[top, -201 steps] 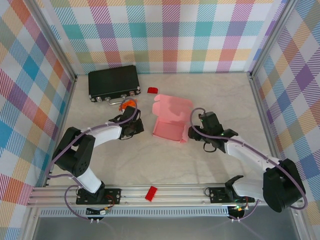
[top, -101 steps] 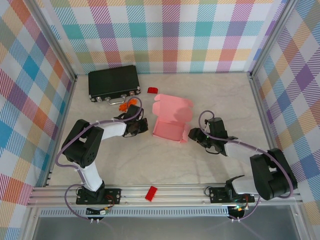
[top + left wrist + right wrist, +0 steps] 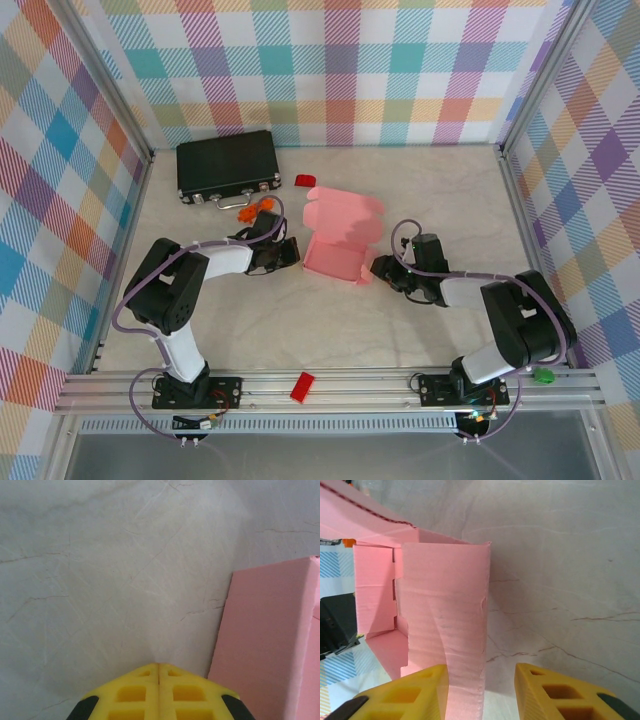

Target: Fold the paper box

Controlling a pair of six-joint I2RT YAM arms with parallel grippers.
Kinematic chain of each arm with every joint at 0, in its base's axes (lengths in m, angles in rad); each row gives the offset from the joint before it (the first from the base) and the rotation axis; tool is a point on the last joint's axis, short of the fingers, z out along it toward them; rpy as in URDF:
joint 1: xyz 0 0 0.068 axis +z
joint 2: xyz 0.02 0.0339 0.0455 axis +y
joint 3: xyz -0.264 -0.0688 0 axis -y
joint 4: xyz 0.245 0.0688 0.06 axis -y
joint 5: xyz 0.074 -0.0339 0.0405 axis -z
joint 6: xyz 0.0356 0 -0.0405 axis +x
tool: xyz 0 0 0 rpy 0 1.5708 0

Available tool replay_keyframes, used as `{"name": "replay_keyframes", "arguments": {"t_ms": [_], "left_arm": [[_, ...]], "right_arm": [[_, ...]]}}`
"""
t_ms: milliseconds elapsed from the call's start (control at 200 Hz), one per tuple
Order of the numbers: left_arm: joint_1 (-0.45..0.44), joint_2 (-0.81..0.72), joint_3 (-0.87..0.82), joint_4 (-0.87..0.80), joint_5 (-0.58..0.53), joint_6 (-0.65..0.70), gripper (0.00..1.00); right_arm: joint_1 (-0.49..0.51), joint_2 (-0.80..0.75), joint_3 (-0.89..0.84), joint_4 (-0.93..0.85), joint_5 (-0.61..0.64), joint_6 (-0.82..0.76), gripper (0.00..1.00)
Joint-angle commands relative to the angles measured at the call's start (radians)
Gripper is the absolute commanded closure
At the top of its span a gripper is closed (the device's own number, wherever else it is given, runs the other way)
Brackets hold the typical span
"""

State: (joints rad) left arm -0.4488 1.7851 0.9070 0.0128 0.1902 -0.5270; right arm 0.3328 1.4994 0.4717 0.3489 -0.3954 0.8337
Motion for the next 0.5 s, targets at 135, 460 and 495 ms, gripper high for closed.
{"name": "replay_keyframes", "arguments": {"t_ms": [135,460,495], "left_arm": [[-0.009,0.017,-0.025,0.014,0.051,0.004,1.0],[-0.041,-0.006,-0.051,0.031,0.054,-0.023,1.0],[-0.045,-0.01,-0.057,0.037,0.056,-0.03,1.0]], "right_arm": [[-0.005,0.007,0.043,0.053,-0.063,0.0,0.6],[-0.002,0.058,0.08,0.045,-0.087,-0.004,0.63],[0.0,0.063,0.084,0.043,-0.088,-0.004,0.63]]}}
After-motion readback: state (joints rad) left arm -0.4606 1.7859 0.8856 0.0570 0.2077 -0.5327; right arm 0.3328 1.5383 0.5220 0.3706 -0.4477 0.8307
